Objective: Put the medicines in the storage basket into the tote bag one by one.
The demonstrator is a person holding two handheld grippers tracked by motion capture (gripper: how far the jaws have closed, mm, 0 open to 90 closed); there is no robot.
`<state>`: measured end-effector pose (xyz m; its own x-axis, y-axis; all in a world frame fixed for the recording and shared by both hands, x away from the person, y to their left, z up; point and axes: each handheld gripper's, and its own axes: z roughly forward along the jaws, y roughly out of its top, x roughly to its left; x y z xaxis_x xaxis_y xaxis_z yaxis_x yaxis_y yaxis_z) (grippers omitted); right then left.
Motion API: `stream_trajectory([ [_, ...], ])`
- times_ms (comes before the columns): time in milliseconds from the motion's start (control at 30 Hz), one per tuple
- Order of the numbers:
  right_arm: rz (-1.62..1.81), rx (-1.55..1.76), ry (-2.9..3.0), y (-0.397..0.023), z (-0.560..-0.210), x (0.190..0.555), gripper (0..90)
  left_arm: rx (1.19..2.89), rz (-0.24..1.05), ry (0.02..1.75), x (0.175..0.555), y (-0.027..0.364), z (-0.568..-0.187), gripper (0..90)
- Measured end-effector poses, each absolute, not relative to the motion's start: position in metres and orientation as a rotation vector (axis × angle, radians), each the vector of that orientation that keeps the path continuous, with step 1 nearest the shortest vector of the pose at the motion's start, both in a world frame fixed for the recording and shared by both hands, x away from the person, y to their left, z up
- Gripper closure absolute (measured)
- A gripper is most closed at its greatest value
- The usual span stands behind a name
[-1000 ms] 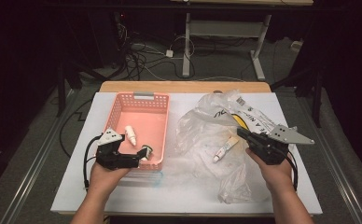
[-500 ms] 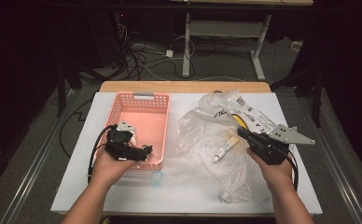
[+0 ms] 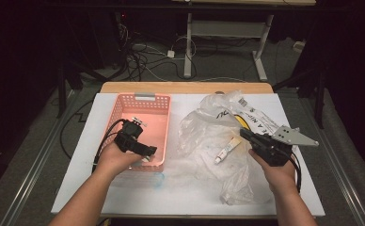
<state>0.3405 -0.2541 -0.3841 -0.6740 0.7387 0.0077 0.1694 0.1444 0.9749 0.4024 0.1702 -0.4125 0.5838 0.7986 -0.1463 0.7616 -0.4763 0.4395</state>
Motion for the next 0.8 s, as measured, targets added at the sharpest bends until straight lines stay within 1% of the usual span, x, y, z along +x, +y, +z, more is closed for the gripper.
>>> stream_trajectory([
  [67,1.559,0.863,1.944,-0.254,-0.384,0.341,90.0,2.367,0.062,1.294,0.407,0.171,-0.415,13.8],
  [233,1.563,0.862,1.942,-0.254,-0.384,0.340,90.0,2.424,-0.033,1.356,0.415,0.167,-0.420,17.3],
  [567,1.567,0.864,1.940,-0.255,-0.383,0.340,90.0,2.546,-0.174,1.420,0.428,0.158,-0.430,28.4],
  [800,1.566,0.865,1.939,-0.255,-0.384,0.340,90.0,2.564,-0.209,1.460,0.432,0.158,-0.434,39.3],
])
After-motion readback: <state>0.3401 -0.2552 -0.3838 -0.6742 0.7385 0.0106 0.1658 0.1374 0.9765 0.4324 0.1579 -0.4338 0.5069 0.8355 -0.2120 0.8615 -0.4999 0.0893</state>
